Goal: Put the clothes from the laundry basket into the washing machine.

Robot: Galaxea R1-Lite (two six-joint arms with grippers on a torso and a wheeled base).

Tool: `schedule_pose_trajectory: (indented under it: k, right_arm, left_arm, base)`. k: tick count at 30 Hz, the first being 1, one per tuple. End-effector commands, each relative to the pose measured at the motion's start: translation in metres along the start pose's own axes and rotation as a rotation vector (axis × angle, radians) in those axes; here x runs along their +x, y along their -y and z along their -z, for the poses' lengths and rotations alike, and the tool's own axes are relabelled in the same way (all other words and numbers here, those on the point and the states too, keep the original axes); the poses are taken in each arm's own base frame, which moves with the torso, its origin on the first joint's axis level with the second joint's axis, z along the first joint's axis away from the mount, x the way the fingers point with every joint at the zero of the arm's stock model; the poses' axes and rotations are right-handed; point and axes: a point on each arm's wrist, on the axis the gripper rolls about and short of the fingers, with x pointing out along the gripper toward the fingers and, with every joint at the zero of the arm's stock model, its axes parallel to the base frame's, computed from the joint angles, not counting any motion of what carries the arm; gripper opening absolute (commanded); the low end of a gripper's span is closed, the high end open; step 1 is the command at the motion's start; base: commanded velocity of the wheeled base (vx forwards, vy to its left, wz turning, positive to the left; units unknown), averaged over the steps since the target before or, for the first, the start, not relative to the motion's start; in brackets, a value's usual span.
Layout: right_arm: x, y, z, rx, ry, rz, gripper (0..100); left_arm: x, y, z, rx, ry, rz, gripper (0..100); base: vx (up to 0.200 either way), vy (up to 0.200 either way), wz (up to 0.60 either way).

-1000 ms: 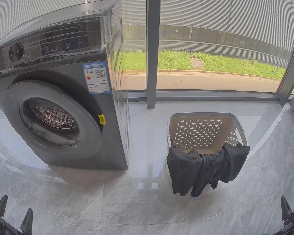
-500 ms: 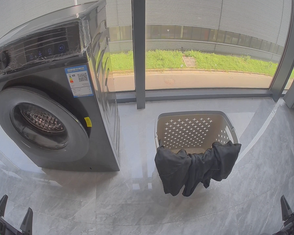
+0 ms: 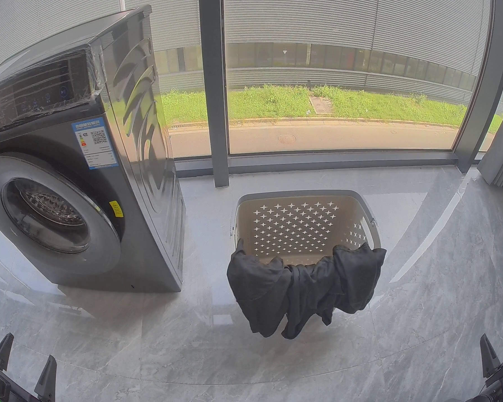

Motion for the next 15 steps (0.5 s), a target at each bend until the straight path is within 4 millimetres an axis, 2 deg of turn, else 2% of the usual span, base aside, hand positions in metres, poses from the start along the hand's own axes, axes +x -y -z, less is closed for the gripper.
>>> schedule_pose_trajectory:
  k: [1, 8, 15]
  right_arm:
    - [0.0004, 0.0000, 0.0051, 0.000, -0.005, 0.000, 100]
    - [0.0004, 0.0000, 0.0051, 0.000, -0.005, 0.000, 100]
    - [0.0004, 0.0000, 0.0051, 0.000, -0.005, 0.000, 100]
  left_arm:
    - [-0.0001, -0.0001, 0.0049, 0.000, 0.000, 0.000, 100]
    - [0.0000, -0.0001, 0.0053, 0.000, -0.001, 0.000, 100]
    - [-0.0001, -0.0001, 0.0047, 0.000, 0.002, 0.000, 100]
  base:
    - [0.000, -0.200, 0.00]
    - [0.000, -0.200, 0.00]
    - [0.000, 0.000, 0.00]
